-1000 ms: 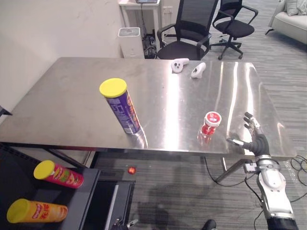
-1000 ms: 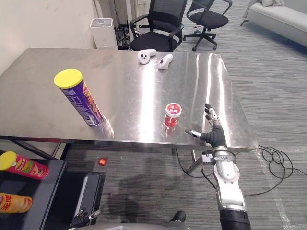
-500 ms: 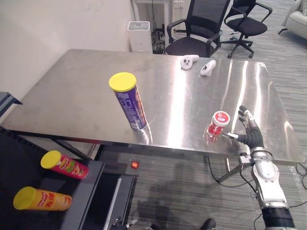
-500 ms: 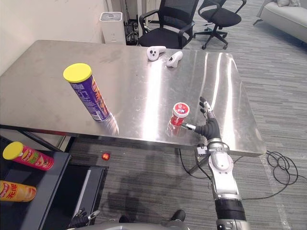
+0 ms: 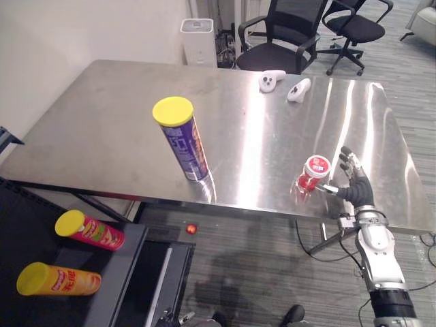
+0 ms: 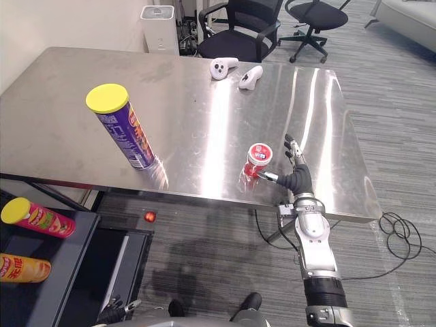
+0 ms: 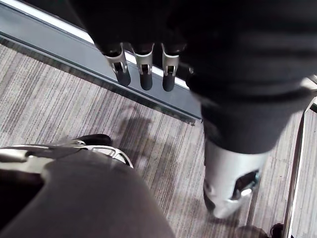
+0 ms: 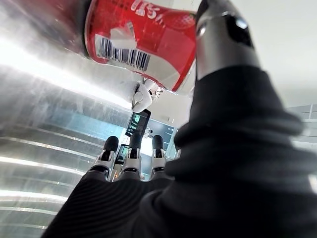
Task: Put the gum and the chips on the shelf.
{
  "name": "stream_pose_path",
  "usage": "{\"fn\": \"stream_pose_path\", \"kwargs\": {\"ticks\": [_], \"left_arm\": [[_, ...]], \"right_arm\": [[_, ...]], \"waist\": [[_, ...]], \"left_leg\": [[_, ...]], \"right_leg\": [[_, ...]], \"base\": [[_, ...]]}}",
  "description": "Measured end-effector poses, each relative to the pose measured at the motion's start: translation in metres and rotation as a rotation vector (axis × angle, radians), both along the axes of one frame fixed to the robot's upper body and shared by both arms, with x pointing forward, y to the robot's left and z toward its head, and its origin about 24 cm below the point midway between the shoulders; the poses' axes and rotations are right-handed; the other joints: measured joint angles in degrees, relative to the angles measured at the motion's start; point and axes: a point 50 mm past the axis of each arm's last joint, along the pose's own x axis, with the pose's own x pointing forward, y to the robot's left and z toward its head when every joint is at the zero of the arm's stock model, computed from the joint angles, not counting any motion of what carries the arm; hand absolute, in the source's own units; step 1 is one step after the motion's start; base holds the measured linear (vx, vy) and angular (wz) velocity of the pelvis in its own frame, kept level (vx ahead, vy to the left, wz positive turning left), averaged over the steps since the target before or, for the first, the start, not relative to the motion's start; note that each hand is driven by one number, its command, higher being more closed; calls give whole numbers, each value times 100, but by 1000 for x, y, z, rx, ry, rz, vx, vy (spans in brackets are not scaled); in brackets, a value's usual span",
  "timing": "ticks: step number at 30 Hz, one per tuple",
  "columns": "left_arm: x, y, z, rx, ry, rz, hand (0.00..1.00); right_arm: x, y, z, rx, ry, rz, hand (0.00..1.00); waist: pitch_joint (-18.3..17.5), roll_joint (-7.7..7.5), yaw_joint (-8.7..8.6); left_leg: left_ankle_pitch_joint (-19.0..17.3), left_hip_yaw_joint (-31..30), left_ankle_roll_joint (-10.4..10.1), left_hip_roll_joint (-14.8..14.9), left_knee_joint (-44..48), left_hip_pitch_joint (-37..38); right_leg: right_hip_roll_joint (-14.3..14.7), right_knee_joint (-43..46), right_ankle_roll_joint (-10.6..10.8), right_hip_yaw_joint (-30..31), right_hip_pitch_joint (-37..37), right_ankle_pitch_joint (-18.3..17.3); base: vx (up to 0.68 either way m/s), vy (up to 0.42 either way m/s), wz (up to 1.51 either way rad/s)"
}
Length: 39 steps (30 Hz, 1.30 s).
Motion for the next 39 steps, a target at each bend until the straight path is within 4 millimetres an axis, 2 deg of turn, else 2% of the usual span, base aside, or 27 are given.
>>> {"fn": "stream_pose_path", "kwargs": {"ticks": [6,11,12,25,39], "left_arm": [[0,0,0,0,0,0,0],[3,1,1,5,-15,-1,0],[3,1,1,5,-15,-1,0],[4,2,2,19,-14,7,0],[4,2,2,23,-13,6,0]], "right_arm": [[7,8,-2,2,12,32,0],[9,12,0,2,5,44,0],[9,12,0,2,5,47,100],[15,31,3,8,-3,114,100],[15,31,1,7,6,103,100]], "waist": [[12,-13,12],[78,-64,90],[80,-66,91],[192,-99,139],[200,-115,161]], "left_leg": [[12,-30,14,4,2,-41],[13,-86,16,0,2,-52],[14,-101,17,1,2,-56],[15,-145,17,4,10,-64],[15,-136,17,5,42,60]], "right_leg": [[-5,-3,0,-77,6,0],[-9,-2,0,-109,21,0],[-9,-2,0,-115,25,0],[-15,0,0,-130,53,0],[-31,1,0,-120,191,0]], "base": [[-17,-10,5],[-16,-7,4],[-18,-11,9],[-2,-1,1],[0,0,0]]}}
